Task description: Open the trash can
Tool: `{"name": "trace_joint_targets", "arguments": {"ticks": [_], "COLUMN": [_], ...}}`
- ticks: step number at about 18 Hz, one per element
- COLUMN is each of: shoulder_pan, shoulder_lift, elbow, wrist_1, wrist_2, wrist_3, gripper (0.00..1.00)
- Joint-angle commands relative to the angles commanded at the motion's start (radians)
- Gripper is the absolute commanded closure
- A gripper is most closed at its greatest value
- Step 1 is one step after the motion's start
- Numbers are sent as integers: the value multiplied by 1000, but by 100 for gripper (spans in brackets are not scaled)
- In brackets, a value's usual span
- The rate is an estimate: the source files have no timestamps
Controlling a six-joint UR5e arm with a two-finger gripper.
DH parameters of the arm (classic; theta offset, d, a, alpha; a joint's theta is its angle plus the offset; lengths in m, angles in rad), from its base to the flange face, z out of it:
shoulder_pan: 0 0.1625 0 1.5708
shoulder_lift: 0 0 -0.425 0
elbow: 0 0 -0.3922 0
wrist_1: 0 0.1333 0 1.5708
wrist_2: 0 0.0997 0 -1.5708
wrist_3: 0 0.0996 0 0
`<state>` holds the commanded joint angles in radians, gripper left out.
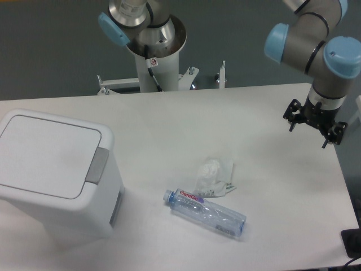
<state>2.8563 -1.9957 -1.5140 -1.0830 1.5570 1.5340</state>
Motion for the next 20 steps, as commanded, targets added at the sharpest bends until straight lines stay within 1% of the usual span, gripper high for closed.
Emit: {"name": "trace_joint_targets", "arguments": {"ticks": [8,11,13,15,18,20], "shoulder_pan": [-9,-5,-9,-20,-49,-58], "shoulder_lift": [0,15,35,38,46,48], "elbow": [-3,-5,-23,-23,-23,-40], "wrist_1": [-6,-12,-12,-15,-21,-15], "wrist_2": [3,-9,-47,-95,-115,-233], "wrist_3": [-2,-3,-133,-286,-351,-446], "gripper": [0,0,0,0,0,0]}}
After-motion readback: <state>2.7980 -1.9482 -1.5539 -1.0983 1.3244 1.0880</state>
